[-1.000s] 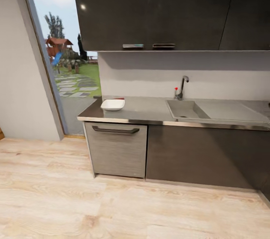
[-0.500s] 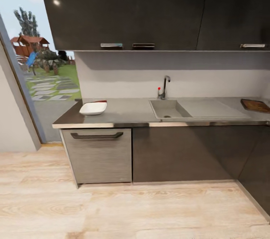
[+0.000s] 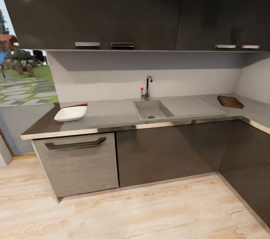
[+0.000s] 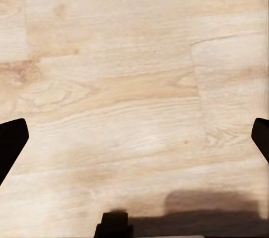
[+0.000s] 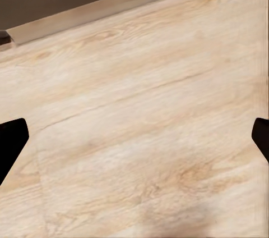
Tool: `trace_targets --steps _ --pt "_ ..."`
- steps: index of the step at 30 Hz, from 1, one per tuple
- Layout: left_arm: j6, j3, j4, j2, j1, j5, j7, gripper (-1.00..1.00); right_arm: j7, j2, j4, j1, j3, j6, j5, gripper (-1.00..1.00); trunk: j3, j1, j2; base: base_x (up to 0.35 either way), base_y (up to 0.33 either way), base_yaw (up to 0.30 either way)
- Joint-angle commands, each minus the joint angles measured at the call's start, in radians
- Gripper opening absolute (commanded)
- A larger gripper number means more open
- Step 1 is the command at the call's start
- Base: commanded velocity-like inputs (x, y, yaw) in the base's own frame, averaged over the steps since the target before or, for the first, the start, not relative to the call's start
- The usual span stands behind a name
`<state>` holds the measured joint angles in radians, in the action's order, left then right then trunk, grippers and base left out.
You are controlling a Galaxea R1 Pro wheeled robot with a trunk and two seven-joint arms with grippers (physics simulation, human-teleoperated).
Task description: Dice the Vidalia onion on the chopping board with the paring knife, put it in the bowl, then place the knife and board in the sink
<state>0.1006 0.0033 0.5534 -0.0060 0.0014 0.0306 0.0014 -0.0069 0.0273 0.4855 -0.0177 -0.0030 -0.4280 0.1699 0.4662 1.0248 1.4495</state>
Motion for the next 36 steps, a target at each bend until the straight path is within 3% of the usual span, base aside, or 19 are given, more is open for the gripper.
trace_targets --steps 1,36 --pt "0.002 0.0 0.001 0.0 0.0 0.003 0.0 1.0 -0.001 0.0 -0.001 -0.001 0.0 -0.003 0.003 1.0 0.001 0.0 0.0 0.127 0.0 -0.279" --pt "0.002 0.0 0.001 0.0 0.0 0.003 0.0 1.0 -0.001 0.001 0.0 -0.001 0.0 -0.003 0.003 1.0 0.001 0.0 0.0 0.124 0.0 -0.279"
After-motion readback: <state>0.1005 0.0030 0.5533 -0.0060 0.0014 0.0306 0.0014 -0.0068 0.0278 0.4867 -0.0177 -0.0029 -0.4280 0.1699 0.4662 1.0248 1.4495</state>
